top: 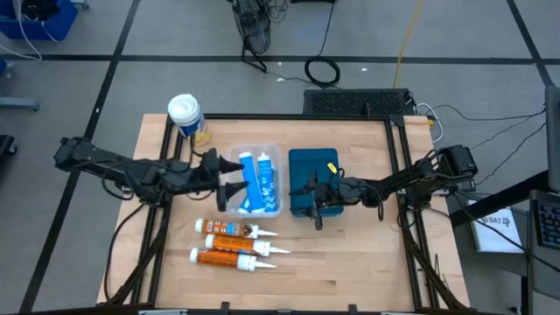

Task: Pick & place silicon tubes, Sealant and Lysol wipes
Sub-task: Put the bottom orange sealant into the blue bin

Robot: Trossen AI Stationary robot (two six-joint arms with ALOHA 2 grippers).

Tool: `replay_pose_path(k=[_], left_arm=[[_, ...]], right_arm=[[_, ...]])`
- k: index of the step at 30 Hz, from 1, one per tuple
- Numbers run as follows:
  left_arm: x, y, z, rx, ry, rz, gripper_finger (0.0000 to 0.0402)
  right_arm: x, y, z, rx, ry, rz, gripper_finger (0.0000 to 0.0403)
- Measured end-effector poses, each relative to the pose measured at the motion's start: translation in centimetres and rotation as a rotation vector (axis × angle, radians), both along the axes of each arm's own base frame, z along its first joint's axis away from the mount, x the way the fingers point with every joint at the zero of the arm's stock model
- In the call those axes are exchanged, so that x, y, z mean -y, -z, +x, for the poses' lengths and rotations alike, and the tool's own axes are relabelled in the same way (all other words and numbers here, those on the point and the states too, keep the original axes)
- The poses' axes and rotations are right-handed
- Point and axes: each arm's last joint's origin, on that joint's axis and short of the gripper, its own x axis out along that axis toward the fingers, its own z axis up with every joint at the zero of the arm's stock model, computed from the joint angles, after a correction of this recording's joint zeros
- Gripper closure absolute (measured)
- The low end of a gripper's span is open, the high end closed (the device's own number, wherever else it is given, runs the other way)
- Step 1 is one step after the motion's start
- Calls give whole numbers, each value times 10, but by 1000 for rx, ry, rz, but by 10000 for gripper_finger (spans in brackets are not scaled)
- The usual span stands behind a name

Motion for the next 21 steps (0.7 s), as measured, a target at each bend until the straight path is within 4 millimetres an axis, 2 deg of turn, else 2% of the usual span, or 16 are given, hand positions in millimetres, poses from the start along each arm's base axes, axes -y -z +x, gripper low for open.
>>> replay_pose_path(k=[10,14,17,21], left_arm=[[41,-3,-16,-12,294,252,114],[56,-2,-22,19,342,315,120],[62,5,-26,41,374,294,124],[70,29,-23,3,465,147,125]], right_arm=[[0,1,0,-11,-2,-2,191],[0,1,0,-9,-2,-1,191],[-1,1,0,-10,-5,21,191],[-7,1,-1,-12,-25,24,191]])
